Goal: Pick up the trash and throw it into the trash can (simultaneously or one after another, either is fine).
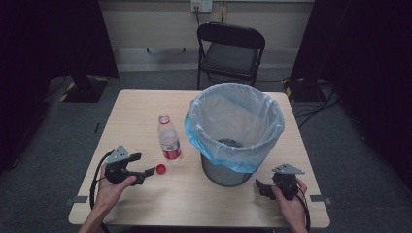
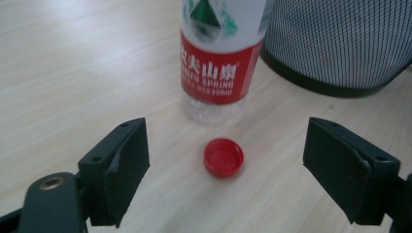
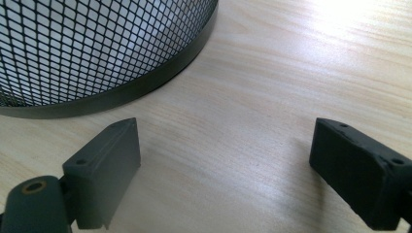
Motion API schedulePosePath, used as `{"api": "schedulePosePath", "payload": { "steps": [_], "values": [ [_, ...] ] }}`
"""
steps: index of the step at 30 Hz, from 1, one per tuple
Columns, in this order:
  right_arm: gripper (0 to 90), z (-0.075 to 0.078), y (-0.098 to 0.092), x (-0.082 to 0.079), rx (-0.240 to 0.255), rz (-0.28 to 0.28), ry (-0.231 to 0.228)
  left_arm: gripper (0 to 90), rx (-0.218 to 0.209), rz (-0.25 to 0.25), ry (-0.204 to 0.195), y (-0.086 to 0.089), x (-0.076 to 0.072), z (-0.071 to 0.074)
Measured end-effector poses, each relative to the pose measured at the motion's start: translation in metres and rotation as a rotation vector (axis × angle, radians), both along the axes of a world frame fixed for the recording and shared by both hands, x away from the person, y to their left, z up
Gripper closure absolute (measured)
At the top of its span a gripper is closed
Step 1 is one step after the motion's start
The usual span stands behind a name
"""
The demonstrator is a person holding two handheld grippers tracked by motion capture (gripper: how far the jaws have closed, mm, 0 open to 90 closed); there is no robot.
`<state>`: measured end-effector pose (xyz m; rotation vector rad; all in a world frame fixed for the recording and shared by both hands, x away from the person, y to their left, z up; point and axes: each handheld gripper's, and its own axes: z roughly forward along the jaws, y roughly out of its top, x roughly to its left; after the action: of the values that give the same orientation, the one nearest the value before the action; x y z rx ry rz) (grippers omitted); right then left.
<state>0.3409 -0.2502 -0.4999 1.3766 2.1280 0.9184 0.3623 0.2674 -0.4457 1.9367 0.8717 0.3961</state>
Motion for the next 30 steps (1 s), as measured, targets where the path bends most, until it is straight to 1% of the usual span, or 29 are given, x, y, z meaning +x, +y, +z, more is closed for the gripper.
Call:
{"api": "schedulePosePath", "payload": {
  "steps": [3,5,7,8,10,11,13,15,16,17,18,22,23,24,25,26,27,30],
  "values": [
    [10.5,0.0,0.0,0.0,0.0,0.0,0.0,16.6,-0.029,-0.008,-0.001,-0.004,0.005,0.005],
    [10.4,0.0,0.0,0.0,0.0,0.003,0.0,16.6,-0.022,-0.02,-0.008,-0.007,0.008,0.008],
    [10.4,0.0,0.0,0.0,0.0,0.003,0.001,16.5,-0.029,-0.033,-0.021,-0.01,0.011,0.009],
    [10.4,0.0,0.0,0.0,0.0,0.003,0.001,16.5,-0.042,-0.029,-0.026,-0.012,0.011,0.009],
    [10.4,0.0,0.0,0.0,0.0,0.003,0.0,15.9,-0.039,-0.035,-0.034,-0.013,0.014,0.009],
    [10.4,0.0,0.0,0.0,0.0,0.003,0.0,15.9,-0.038,-0.037,-0.03,-0.014,0.015,0.008],
    [10.4,0.0,0.0,0.0,0.0,0.003,0.001,15.7,-0.05,-0.045,-0.015,-0.016,0.017,0.007],
    [10.4,0.0,0.0,0.0,0.0,0.003,0.001,15.6,-0.04,-0.042,-0.006,-0.019,0.02,0.007],
    [10.4,0.0,0.0,0.0,0.0,0.003,0.001,15.7,-0.047,-0.036,0.003,-0.02,0.021,0.007],
    [10.4,0.0,0.0,0.0,0.0,0.003,0.001,15.6,-0.072,-0.039,0.011,-0.02,0.022,0.006],
    [10.3,0.0,0.0,0.0,0.0,0.003,0.001,15.8,-0.083,-0.04,0.017,-0.021,0.024,0.006],
    [10.3,0.0,0.0,0.001,0.0,0.004,0.0,15.7,-0.031,-0.053,-0.008,-0.028,0.031,0.008],
    [10.2,0.0,0.0,0.001,0.0,0.004,0.001,15.7,-0.02,-0.049,-0.011,-0.031,0.032,0.009],
    [10.2,0.0,0.0,0.001,0.0,0.005,0.001,15.7,0.007,-0.047,-0.035,-0.034,0.034,0.008],
    [10.2,0.0,0.0,0.001,0.0,0.005,0.001,15.7,0.01,-0.051,-0.031,-0.037,0.039,0.006],
    [10.2,0.0,0.0,0.001,-0.001,0.004,0.0,15.6,0.006,-0.056,-0.016,-0.039,0.043,0.004],
    [10.2,0.0,0.0,0.001,-0.001,0.004,0.0,15.6,0.011,-0.061,-0.009,-0.04,0.045,0.003],
    [10.2,0.0,0.0,0.001,-0.001,0.004,0.001,15.6,0.026,-0.071,-0.005,-0.047,0.052,0.001]
  ]
}}
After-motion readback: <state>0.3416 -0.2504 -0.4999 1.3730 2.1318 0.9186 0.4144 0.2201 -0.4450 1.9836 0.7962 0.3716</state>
